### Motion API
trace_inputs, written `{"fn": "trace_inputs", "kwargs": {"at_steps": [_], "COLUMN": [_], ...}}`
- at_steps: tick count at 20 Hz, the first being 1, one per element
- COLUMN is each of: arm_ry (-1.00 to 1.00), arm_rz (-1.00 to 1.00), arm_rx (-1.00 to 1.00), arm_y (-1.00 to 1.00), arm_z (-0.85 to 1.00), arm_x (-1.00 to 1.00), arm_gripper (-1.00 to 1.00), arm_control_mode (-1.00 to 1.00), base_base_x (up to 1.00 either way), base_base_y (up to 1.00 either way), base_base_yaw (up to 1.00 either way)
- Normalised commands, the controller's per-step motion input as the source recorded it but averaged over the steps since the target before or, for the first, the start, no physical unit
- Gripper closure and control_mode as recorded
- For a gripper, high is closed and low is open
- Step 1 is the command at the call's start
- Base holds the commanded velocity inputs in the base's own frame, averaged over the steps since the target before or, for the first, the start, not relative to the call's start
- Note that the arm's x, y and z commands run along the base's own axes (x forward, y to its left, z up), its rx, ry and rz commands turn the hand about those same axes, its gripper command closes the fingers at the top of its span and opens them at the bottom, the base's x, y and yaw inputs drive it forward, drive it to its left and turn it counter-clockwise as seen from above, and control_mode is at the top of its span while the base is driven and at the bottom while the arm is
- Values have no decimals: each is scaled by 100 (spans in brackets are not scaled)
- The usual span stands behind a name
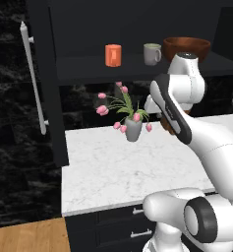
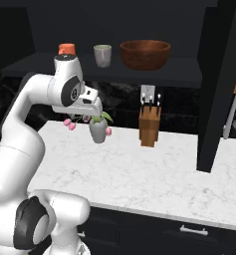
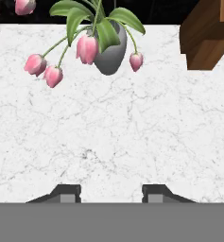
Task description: Gather all objects into one cabinet and sort the glasses and bowls to opposite sides.
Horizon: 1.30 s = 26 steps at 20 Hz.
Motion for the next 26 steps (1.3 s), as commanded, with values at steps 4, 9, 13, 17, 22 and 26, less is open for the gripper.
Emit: {"fn": "trace_inputs", "kwargs": {"at_steps": [4,9,13,17,22,26], "arm_ry": [0,0,0,0,0,0], "arm_rz": [0,0,0,0,0,0], "arm_rx": [0,0,0,0,0,0], "arm_y": [0,0,0,0,0,0], "arm_z": [0,0,0,0,0,0], "arm_x": [0,0,0,0,0,0], "arm_gripper": [-100,-100,-100,-100,-100,-100], "arm_control_mode": [100,100,100,100,100,100], "base_base_x": [0,-4,-37,-74,-67,-22], "base_base_y": [0,0,0,-1,-7,-31], "base_base_yaw": [0,0,-1,-3,0,0]}}
